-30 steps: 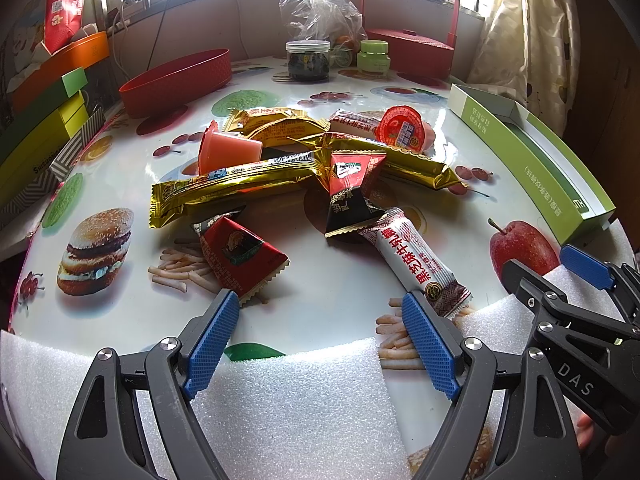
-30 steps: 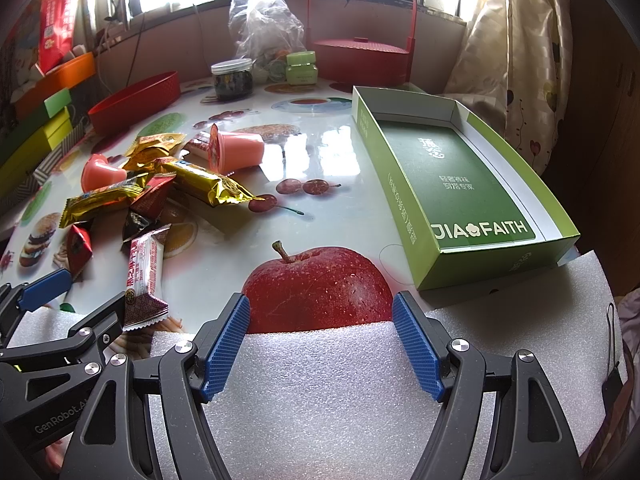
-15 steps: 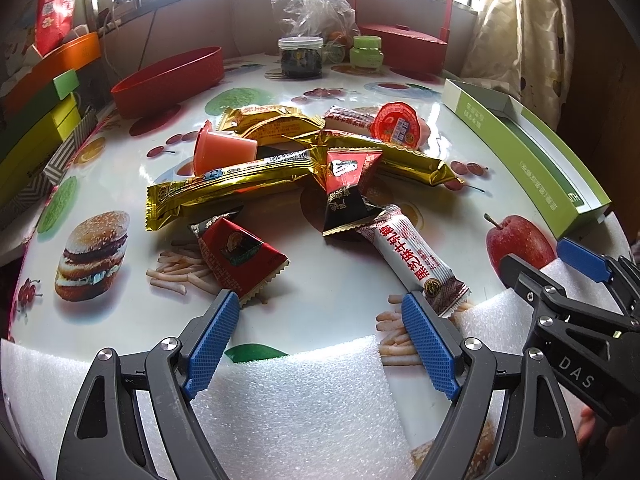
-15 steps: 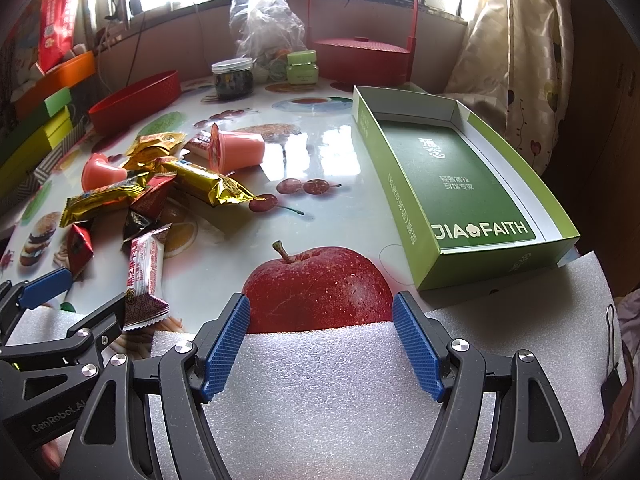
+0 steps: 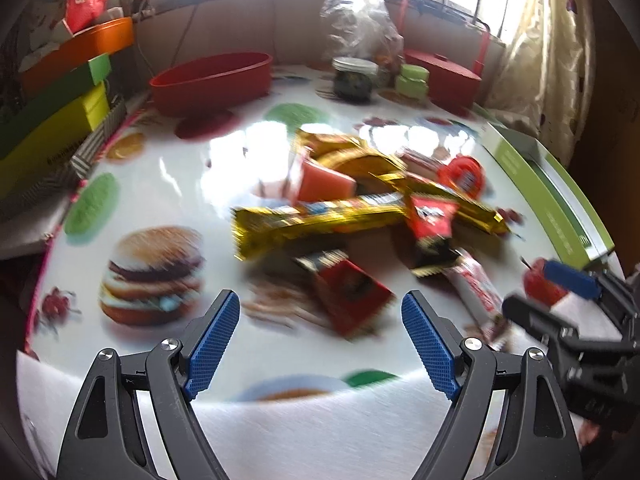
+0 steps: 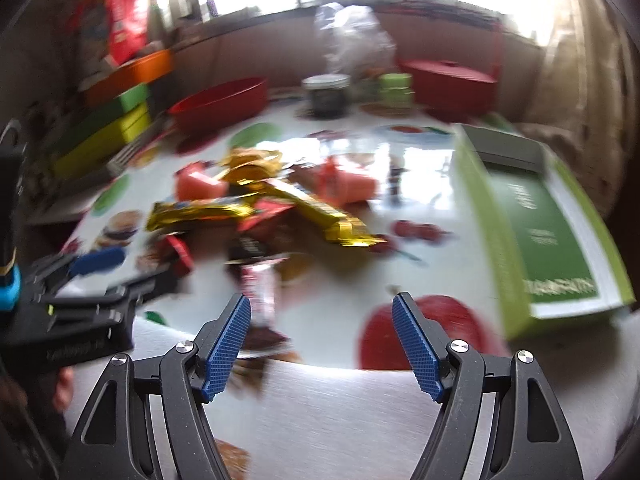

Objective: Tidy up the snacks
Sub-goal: 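Grasp the white red-printed wafer bar with the right tool while the left tool grasps a red triangular packet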

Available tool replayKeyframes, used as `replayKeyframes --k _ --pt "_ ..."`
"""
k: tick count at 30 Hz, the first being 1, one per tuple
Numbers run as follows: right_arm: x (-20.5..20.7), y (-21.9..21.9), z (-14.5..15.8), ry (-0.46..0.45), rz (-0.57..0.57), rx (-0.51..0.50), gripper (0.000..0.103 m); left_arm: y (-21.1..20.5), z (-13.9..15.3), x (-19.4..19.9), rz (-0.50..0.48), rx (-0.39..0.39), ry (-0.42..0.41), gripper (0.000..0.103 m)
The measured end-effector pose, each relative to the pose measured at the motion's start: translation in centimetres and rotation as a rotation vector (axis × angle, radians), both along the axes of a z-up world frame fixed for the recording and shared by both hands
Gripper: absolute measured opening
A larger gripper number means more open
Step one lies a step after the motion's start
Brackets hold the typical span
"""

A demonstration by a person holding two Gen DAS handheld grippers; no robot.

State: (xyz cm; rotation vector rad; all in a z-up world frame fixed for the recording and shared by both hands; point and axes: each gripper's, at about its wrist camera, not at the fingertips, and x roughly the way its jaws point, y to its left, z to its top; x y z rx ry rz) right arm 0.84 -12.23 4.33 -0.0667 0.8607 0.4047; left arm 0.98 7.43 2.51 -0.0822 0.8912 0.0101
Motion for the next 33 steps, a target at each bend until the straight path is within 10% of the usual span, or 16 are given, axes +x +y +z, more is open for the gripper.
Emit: replayKeyframes --k 17,33 --pt "1.3 3.1 -1.8 0.062 0.078 -0.088 0.034 0.4 -0.8 2.4 -0.020 -0.110 0.086 0.083" --pt "1.3 1.2 -1.1 0.058 0.047 -0.016 0.019 -0.3 -1.2 3.2 0.023 -0.066 0.112 0.027"
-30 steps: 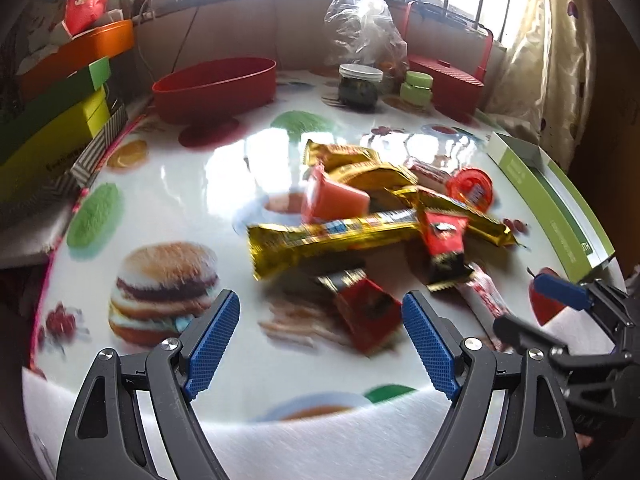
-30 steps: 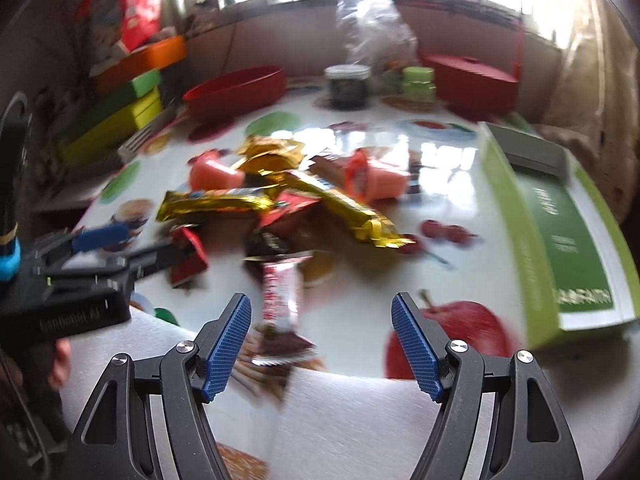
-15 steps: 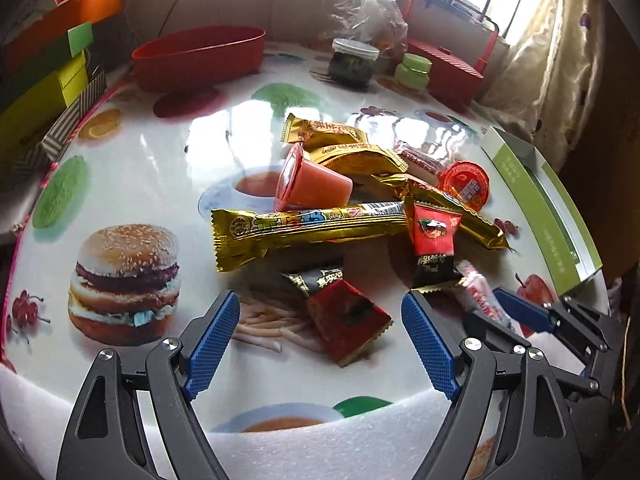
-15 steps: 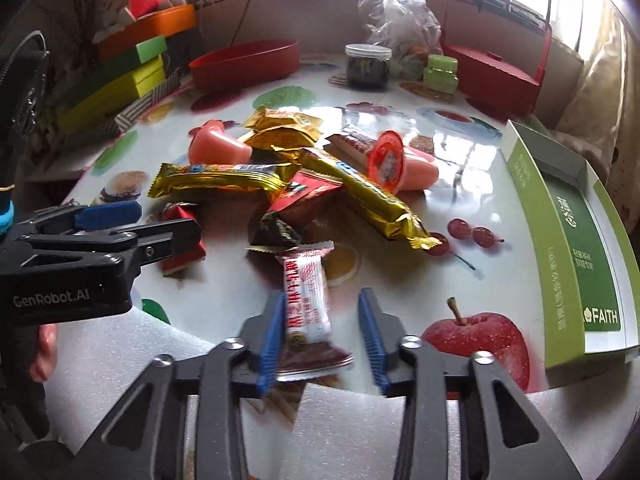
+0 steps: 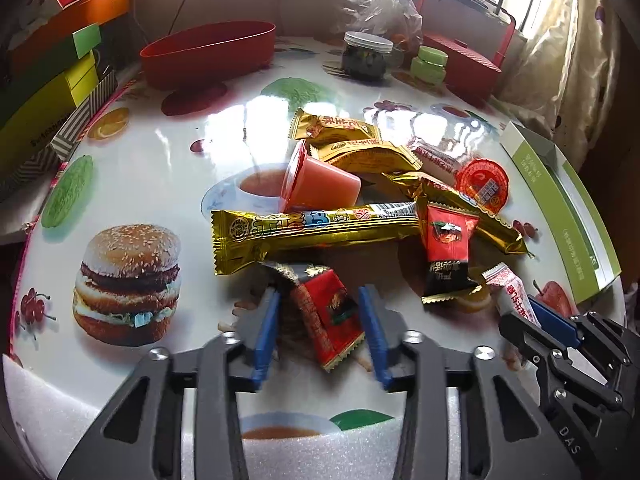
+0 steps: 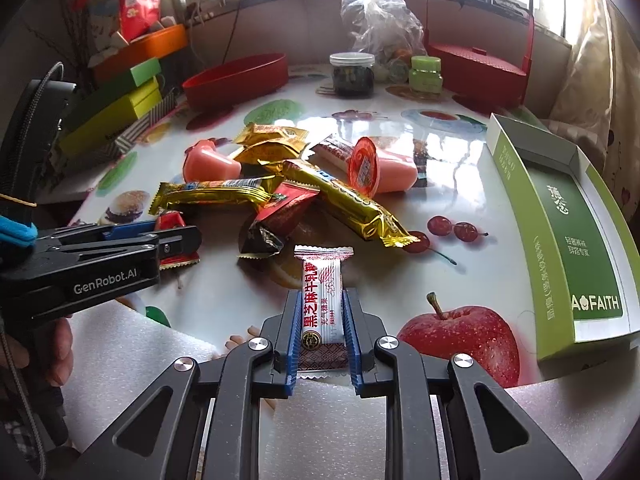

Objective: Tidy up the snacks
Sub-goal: 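Grasp the white red-printed wafer bar with the right tool while the left tool grasps a red triangular packet, then carry both snacks into the green box and open both tools to release them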

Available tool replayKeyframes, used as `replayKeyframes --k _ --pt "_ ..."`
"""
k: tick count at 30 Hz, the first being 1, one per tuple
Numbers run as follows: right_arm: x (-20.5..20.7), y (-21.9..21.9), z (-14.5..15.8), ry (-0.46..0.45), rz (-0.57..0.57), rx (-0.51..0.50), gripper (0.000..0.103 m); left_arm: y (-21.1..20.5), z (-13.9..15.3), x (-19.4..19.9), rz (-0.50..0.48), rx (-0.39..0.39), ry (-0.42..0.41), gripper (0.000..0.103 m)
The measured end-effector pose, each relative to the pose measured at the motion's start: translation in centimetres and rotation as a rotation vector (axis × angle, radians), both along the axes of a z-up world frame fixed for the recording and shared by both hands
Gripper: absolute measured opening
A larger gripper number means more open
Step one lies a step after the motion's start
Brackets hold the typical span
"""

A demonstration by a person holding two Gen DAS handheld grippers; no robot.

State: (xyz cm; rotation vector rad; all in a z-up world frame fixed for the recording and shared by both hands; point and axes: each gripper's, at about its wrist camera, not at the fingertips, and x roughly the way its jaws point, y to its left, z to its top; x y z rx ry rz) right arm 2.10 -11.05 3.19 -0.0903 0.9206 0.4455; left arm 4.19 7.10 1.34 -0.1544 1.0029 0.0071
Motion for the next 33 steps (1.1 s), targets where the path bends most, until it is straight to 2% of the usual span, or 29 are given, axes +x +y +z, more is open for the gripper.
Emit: replayKeyframes --k 11,22,33 --pt "-0.2 -0.6 0.5 -0.016 -0.001 0.029 0.019 0.1 0.7 -0.7 -0.009 -0.003 -0.033 0.019" --pt "-0.7 -1.6 2.2 -0.061 -0.027 0.060 0.019 -0.8 3.0 -1.7 -0.043 -0.007 -0.101 0.019" --pt "-0.7 -5.0 4.7 -0.127 -0.122 0.090 0.019 -4.7 6.0 -1.0 -0.157 -0.026 -0.176 0.019"
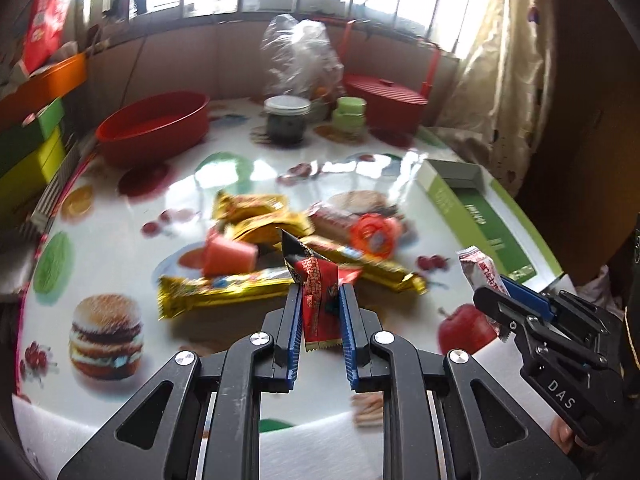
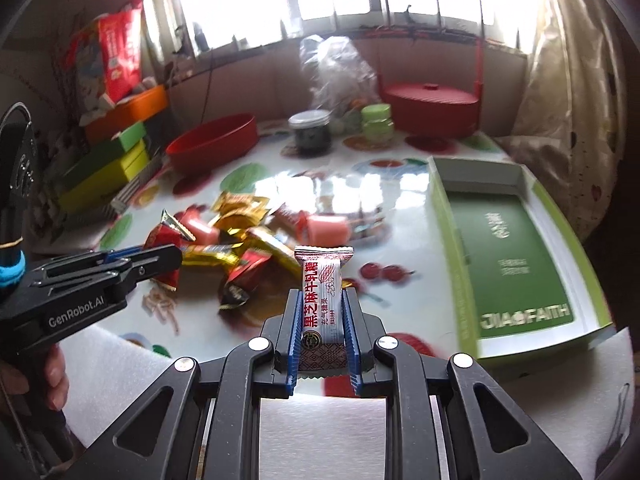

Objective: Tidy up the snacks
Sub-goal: 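Carry both snacks into the green box and open both tools to release them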

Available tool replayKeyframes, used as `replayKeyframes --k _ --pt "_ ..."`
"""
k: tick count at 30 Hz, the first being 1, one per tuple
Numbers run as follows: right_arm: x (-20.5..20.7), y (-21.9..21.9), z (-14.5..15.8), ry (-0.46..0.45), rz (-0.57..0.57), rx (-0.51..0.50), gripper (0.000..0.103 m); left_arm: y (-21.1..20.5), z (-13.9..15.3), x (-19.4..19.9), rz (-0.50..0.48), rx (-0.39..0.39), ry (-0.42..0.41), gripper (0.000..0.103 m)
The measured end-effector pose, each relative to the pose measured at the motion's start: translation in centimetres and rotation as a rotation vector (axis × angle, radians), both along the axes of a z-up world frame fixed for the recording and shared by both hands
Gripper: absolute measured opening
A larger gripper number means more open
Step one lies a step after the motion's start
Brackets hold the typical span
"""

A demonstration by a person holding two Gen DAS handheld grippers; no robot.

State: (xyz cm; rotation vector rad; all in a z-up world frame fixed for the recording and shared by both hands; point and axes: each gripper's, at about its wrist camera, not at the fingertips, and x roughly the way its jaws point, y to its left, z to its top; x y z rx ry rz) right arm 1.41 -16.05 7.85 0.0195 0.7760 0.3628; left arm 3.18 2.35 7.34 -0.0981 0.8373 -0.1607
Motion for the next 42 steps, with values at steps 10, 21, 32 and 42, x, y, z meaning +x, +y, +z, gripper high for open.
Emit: replayKeyframes --k 10,21,32,42 --pt "1.1 -5.8 1.3 -0.031 -0.158 -0.013 0.019 -6.6 0.9 3.0 -0.163 -0.066 -0.008 0.019" --pt "2.3 -10.6 0.3 -0.001 -0.272 -0.043 0.019 -13.1 0.9 5.2 -0.318 -0.124 0.010 0.019" --pt "3.7 -13.3 -1.8 0.042 -0.334 -0.078 0.019 -18.3 -1.4 7.6 -0.416 -0.131 0.096 0.019" --pt "4.5 -14.4 -2.8 0.063 -0.353 -0.094 0.019 -19.7 -2.9 8.3 -0.429 -0.114 0.135 0.019"
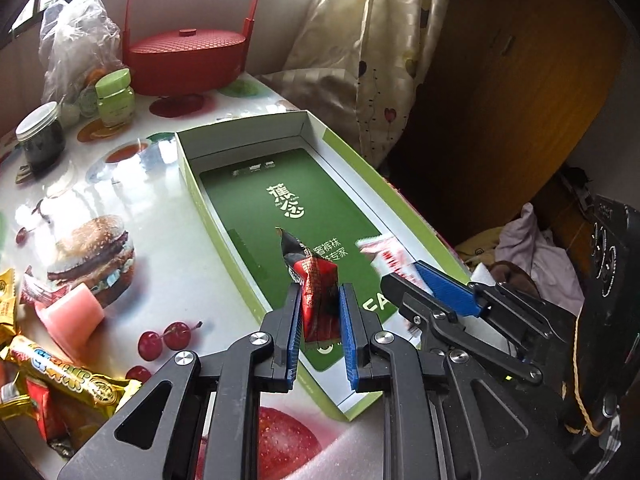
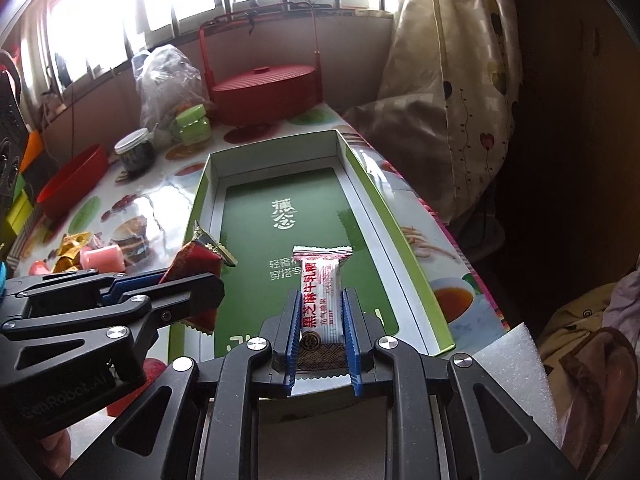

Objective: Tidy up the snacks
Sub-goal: 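Carry both snacks into the green box and open both tools to release them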

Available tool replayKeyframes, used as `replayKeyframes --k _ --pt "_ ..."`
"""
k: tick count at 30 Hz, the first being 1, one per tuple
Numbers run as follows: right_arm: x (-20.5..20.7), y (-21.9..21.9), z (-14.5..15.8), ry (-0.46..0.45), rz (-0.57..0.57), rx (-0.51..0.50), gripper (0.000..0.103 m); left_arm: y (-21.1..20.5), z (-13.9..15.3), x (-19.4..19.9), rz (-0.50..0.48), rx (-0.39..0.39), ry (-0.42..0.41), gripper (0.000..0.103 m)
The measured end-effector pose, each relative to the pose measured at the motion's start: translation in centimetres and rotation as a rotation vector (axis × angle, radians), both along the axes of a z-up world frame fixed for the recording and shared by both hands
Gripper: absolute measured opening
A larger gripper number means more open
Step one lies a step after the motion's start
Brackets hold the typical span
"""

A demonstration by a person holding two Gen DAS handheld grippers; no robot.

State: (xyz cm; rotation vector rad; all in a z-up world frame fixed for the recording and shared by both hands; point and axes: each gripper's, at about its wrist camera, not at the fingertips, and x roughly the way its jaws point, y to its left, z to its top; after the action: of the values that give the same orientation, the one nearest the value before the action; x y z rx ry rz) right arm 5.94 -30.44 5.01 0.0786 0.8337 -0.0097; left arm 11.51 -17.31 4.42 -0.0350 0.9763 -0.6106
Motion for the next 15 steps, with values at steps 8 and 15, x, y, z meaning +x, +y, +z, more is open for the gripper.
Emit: replayKeyframes --k 8,15 --pt "0.2 -0.1 -0.2 0.001 -0.013 -0.004 0.027 0.2 -0.1 0.2 0.011 0.012 -0.005 0.028" --pt "0.0 0.0 -0.1 0.002 -0.021 0.000 0.037 0.7 0.7 -0.3 0.008 0.000 -0.018 0.044"
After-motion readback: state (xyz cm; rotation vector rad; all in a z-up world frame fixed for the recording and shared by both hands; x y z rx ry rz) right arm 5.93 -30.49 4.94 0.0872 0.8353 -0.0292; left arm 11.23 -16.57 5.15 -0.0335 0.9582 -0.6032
